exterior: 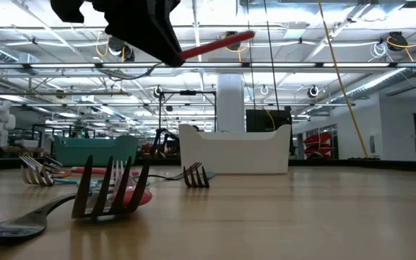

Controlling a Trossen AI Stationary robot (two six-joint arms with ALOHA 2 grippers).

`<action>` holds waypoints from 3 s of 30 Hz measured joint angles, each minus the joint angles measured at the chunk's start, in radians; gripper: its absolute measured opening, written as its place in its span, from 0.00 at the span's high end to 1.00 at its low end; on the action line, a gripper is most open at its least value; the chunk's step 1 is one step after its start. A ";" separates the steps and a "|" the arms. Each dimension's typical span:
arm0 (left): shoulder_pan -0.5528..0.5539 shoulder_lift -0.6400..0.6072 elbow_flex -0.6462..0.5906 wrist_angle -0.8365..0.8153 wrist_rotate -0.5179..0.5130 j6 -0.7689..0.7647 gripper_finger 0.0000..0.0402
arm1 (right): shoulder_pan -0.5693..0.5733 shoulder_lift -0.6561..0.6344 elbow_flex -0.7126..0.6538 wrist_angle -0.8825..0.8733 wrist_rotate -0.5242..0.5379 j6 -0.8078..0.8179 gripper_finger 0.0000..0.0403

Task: Sort silverware by color (type)
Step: Put the pink fork into the blue bin

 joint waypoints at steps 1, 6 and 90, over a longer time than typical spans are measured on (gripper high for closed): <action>0.014 -0.011 0.000 -0.018 0.000 0.003 0.83 | 0.001 0.000 0.000 0.000 0.000 0.000 0.78; 0.102 -0.082 0.000 -0.115 0.010 -0.010 0.83 | 0.001 0.000 0.000 -0.001 -0.028 -0.001 0.78; 1.442 -0.164 -0.165 -0.246 0.424 0.247 0.83 | -0.077 0.000 0.000 -0.135 0.055 -0.158 0.78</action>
